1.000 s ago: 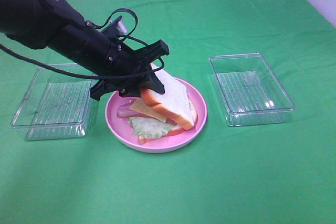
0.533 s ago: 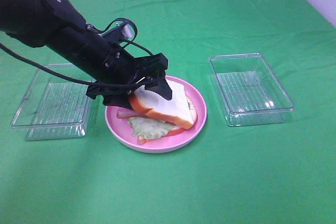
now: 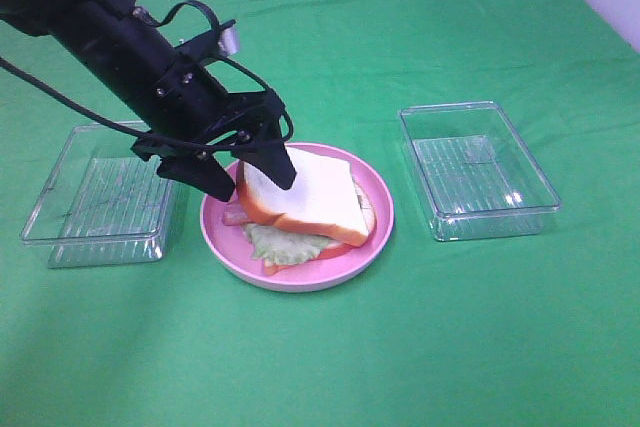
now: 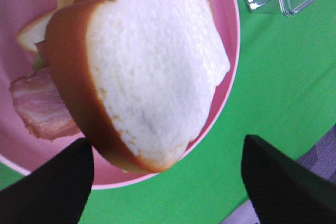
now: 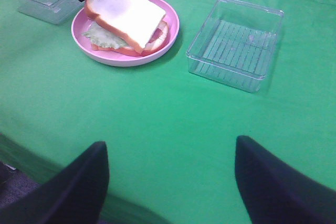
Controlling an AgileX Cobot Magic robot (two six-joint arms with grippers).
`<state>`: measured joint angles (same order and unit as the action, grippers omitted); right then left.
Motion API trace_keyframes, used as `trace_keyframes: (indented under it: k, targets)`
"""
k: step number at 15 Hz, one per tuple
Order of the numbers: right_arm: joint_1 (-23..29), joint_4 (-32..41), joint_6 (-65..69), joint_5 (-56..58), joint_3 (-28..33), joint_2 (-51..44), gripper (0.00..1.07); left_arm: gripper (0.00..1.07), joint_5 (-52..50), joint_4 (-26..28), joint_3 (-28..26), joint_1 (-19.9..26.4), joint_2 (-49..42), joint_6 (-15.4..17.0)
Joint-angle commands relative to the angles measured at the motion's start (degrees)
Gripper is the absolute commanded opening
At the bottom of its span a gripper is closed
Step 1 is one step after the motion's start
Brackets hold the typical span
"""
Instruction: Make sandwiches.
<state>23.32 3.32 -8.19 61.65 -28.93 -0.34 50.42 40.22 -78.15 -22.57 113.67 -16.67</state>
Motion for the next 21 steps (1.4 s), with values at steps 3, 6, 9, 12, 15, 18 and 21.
trace_keyframes:
  k: [3,6,9,12,15,18,21]
  targets:
    - [0.06,-0.23,-0.63,-0.74,0.06,-0.63,0.66,0.74,5.79,-1.32,-2.01,2.86,-1.32,-0.23]
    - [0.06,-0.23,-0.63,-0.74,0.06,-0.63,0.66,0.74,7.45,-10.2,-2.01,3.38,-10.2,0.23]
    - [0.06,-0.23,-0.63,-0.74,0.06,-0.63,0.66,0.74,11.86,-14.73,-1.78,3.38,-18.28,1.55]
    - [0.06,-0.23,-0.63,-0.74,0.06,-0.63,0.66,0.74,15.13,-16.16,-1.78,3.38,-27.5,2.46]
    - [0.06,-0.23,-0.63,-0.74,0.06,-0.63,0.66,0.74,18.28,-18.62,-1.78,3.38,-41.25,4.18]
    - [0.06,-0.23,-0.63,-0.74,0.06,-0.63,0.66,0.74,22.86,-21.03,-1.43,3.38,-54.32,4.7]
    - [0.06,-0.23,-0.63,-0.74,0.06,-0.63,0.66,0.74,22.75,-21.37,11.12,3.38,-72.36,4.58]
